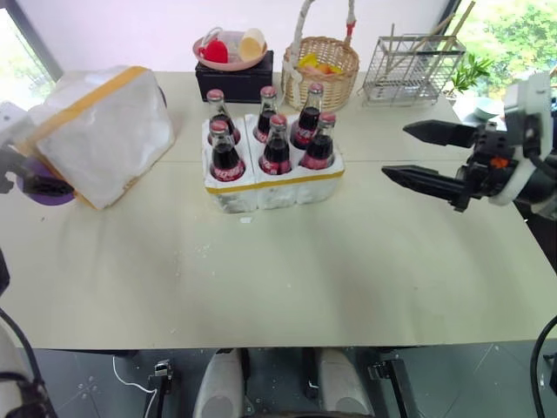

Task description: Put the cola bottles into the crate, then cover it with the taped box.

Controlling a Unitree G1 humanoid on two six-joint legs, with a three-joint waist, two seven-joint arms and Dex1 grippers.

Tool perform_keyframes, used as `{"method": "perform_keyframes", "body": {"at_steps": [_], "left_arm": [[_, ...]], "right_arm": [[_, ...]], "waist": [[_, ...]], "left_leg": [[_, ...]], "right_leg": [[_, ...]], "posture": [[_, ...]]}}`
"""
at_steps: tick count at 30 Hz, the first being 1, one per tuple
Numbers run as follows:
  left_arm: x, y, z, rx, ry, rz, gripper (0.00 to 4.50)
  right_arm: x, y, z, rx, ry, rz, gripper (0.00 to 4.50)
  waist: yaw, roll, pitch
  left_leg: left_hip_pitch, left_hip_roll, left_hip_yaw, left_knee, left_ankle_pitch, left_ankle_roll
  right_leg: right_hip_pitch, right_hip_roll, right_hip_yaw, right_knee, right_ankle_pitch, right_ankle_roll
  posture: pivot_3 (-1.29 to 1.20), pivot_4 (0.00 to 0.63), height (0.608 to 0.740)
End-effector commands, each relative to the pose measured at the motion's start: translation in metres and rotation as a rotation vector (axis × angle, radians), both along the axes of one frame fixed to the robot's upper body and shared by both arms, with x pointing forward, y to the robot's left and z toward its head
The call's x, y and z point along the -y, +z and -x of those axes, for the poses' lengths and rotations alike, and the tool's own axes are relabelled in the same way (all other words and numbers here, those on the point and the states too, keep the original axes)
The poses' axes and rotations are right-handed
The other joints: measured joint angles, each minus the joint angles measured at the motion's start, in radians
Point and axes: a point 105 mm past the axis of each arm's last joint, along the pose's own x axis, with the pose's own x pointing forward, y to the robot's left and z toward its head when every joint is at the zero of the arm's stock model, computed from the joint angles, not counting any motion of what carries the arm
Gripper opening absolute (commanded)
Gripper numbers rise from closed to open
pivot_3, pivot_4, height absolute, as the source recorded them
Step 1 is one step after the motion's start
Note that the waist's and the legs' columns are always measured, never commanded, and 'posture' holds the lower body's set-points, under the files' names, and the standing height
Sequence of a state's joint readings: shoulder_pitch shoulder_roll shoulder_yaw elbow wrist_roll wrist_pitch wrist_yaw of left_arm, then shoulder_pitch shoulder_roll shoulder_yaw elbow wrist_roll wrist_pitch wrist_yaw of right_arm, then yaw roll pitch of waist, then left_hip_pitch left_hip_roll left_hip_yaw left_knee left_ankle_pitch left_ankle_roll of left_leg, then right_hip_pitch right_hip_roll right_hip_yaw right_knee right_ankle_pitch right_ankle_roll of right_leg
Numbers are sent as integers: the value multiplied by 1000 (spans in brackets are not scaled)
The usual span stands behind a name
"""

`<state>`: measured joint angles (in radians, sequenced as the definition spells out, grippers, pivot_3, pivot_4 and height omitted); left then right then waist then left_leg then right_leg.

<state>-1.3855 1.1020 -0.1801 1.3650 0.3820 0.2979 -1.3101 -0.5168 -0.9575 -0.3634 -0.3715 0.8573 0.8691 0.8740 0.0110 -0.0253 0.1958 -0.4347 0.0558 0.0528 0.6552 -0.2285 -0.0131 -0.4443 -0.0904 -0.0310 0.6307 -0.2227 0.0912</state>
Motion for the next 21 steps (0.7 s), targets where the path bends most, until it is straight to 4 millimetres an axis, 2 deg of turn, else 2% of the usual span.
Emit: {"method": "perform_keyframes", "body": {"at_steps": [1, 3, 7, 11, 18, 21], "left_arm": [[-10, 14, 3, 54, 47, -33, 4500], [-18, 12, 4, 59, 90, -77, 4500], [-15, 8, 6, 14, 68, -67, 4500], [-26, -8, 17, -96, 33, -183, 4500], [-34, -1, 9, -1, 124, -221, 4500], [-28, -2, 8, -14, 138, -151, 4500]], "right_arm": [[-4, 8, 5, 56, 13, 1, 4473], [-4, 8, 4, 60, 10, 0, 4473], [-4, 8, 2, 69, 1, 4, 4473], [-7, 6, 1, 75, -1, -1, 4473], [-9, 3, 2, 76, -8, 3, 4473], [-10, 4, 0, 83, -19, -7, 4473]], "waist": [[0, 0, 0], [0, 0, 0], [0, 0, 0], [-3, 0, 0], [1, -1, 0], [1, -1, 0]], "left_leg": [[0, 0, 0, 0, 0, 0], [0, 0, 0, 0, 0, 0], [0, 0, 0, 0, 0, 0], [0, 0, 0, 0, 0, 0], [0, 0, -1, 3, 0, 0], [-2, 0, -1, 5, 0, 0]], "right_leg": [[0, 0, 0, 0, 0, 0], [0, 0, 0, 0, 0, 0], [0, 0, 0, 0, 0, 0], [0, 0, 0, 0, 0, 0], [1, 0, 0, 1, 0, 0], [1, 0, 0, 1, 0, 0]], "posture": [[0, 150, 740], [0, 150, 740], [0, 150, 740], [0, 150, 740], [0, 150, 740], [0, 150, 740]]}}
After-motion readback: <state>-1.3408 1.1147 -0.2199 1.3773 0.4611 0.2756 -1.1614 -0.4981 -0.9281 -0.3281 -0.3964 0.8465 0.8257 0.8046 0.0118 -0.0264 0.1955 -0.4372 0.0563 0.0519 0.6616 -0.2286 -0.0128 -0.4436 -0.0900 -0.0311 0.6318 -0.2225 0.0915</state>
